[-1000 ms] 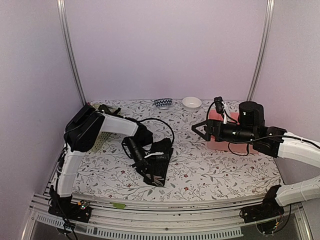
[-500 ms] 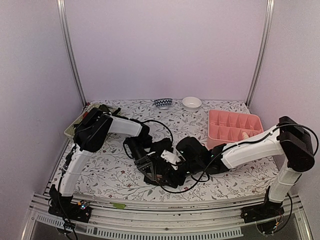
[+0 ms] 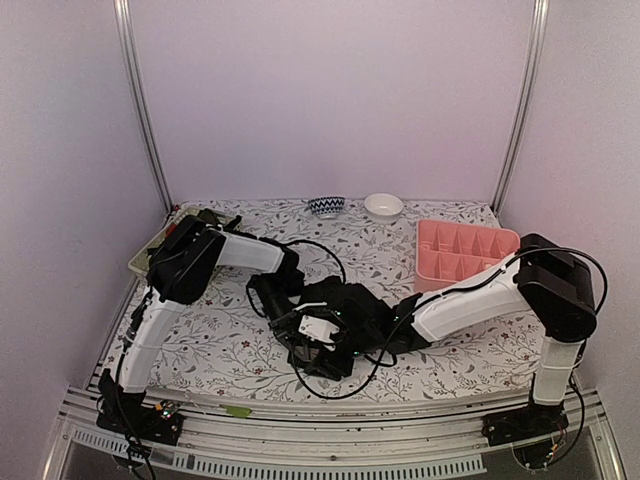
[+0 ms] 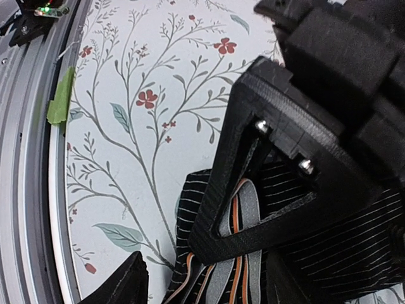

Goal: Roll the underwear
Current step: Roll the underwear at the center of the board.

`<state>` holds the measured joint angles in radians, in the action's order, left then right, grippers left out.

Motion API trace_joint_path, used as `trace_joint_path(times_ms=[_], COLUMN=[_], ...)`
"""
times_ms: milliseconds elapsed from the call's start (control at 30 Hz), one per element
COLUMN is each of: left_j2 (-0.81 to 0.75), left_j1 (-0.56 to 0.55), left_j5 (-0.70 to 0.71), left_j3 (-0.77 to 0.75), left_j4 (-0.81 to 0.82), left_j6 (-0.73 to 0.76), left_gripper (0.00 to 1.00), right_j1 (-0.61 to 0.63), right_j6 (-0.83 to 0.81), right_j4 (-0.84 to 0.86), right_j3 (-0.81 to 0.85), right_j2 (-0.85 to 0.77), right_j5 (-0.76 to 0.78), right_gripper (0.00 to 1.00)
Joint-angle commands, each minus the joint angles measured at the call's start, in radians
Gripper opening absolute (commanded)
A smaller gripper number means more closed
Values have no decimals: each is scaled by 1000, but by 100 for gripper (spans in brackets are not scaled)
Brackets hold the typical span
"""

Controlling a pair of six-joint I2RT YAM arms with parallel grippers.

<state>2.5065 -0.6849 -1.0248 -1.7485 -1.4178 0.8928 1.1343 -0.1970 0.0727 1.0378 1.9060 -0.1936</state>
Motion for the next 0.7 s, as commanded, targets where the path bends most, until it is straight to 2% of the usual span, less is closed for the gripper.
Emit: trace_joint_path(times_ms=[0, 67, 133, 167, 300, 333, 400, 467, 500, 667], left_j2=[66, 64, 63, 62, 35, 18, -35, -95, -129, -291], left_j1=[25, 29, 32, 33, 44, 48, 62, 83, 95, 212], left_j5=[158, 161, 160, 160, 146, 139, 123, 107, 110, 141], left_j3=[26, 27, 27, 27, 28, 29, 29, 36, 37, 21], left_j4=[119, 123, 125, 124, 118, 118, 121, 125, 126, 83], left_j6=[25, 27, 29, 30, 55, 58, 58, 54, 52, 38], left_gripper=[0, 0, 0, 0, 0, 2, 13, 31, 36, 52], right_j1=[7, 8, 8, 8, 8, 8, 7, 7, 5, -23], right_j6=[-42, -43, -51, -54, -67, -67, -56, -35, -27, 35], right_j4=[-38, -47, -62, -70, -81, -80, -75, -66, -62, -58], right_j3=[22, 19, 18, 19, 16, 15, 10, 3, 1, 8], right_j2=[48, 51, 55, 58, 54, 50, 43, 44, 49, 77], right_j5=[22, 35, 42, 44, 35, 24, -5, -49, -65, -165], right_gripper=[64, 63, 56, 49, 8, 1, 0, 0, 0, 0])
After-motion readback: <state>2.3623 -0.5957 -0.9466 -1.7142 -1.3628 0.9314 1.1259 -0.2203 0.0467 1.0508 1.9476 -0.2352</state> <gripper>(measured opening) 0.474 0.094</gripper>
